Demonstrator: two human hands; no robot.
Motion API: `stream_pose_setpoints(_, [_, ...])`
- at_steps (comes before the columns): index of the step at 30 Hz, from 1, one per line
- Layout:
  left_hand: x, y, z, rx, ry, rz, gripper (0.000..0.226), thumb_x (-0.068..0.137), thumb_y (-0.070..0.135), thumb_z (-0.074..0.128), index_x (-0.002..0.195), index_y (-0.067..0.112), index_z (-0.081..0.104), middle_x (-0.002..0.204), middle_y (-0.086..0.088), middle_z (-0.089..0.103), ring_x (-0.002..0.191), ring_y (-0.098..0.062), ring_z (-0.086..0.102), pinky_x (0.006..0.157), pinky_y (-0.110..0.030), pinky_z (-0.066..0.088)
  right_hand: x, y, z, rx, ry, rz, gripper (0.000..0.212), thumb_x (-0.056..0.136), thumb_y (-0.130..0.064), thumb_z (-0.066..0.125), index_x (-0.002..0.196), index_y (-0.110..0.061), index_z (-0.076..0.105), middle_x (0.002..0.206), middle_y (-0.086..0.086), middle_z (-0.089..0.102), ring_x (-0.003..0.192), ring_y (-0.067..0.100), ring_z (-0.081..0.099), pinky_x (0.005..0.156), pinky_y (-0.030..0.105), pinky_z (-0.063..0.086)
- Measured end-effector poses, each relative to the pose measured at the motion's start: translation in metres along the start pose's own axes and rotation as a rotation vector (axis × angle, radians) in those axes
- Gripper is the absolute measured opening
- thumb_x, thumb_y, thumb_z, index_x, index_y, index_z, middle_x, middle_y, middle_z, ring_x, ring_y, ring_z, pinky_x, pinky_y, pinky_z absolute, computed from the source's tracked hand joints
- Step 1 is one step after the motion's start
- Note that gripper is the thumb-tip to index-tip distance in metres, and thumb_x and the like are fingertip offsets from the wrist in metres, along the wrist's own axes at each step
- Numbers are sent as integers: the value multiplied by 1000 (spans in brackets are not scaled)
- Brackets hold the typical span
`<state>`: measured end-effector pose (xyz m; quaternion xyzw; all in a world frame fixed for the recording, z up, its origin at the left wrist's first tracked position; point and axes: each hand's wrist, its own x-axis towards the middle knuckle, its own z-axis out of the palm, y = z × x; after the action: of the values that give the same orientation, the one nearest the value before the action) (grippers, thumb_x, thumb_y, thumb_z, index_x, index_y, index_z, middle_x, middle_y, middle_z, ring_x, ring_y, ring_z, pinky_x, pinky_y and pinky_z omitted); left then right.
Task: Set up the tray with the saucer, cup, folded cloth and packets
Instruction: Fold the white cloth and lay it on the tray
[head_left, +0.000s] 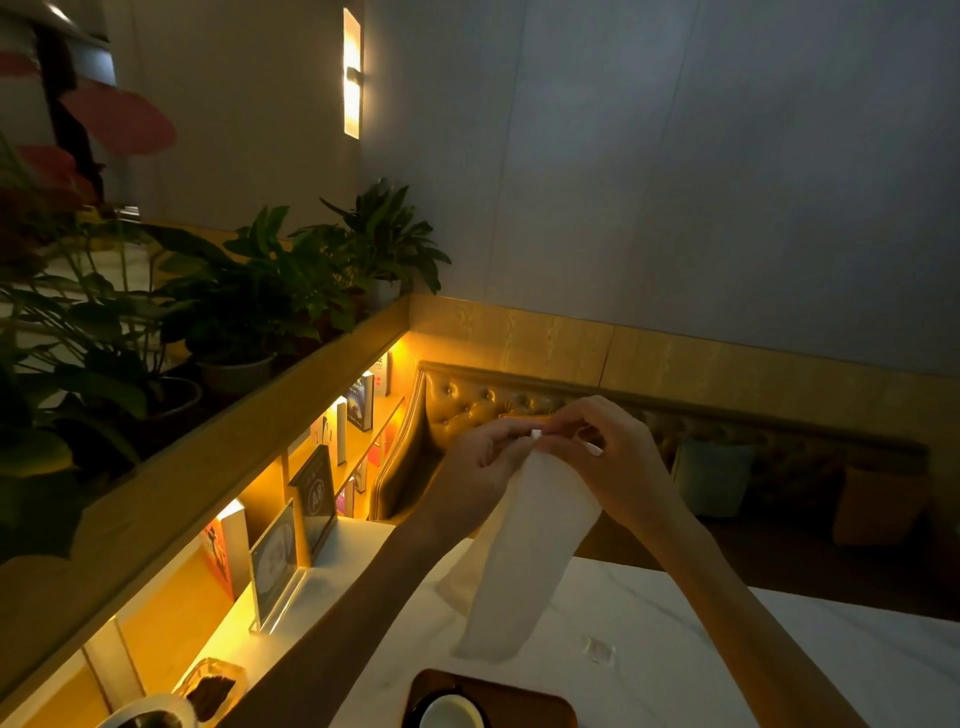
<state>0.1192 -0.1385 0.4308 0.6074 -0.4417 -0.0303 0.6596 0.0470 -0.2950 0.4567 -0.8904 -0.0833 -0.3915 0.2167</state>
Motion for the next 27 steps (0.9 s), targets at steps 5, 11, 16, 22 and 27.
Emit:
stream_pose_setpoints(5, [-3,0,-8,16,-37,-25,32,90,22,62,109,47,59,108,8,71,106,-10,67,83,-33,59,-3,-7,3,146,-27,128,17,80,-41,65,93,-34,57,100,-8,60,92,10,59,77,27,54])
stream_pose_setpoints(11, [-8,-7,-4,246,33,36,29,93,28,57,118,37,44,105,14,68,98,12,62,78,-7,51,-3,-9,7,126,-131,175,29,83,-40,63,111,-32,57,92,-21,61,88,-6,62,74,10,52])
stream_pose_setpoints(16, [-19,-16,1,266,99,31,29,94,31,56,119,33,43,89,20,66,89,9,65,73,-17,57,0,-9,5,-24,-322,149,20,90,-31,62,109,-27,66,93,-17,62,85,-6,59,74,13,50])
stream_pose_setpoints(22, [-47,-52,6,493,-84,-177,39,94,34,55,131,28,47,124,6,62,102,-5,61,79,-16,45,9,-11,-14,-85,-280,100,16,90,-30,60,105,-29,63,92,-22,53,85,-6,53,70,11,39])
stream_pose_setpoints(27, [-81,-85,9,486,-152,-279,29,94,30,55,123,25,58,119,2,66,100,-8,60,76,-12,42,16,3,-26,-213,-255,80,18,90,-33,59,106,-26,63,97,-14,54,80,-6,50,68,11,35])
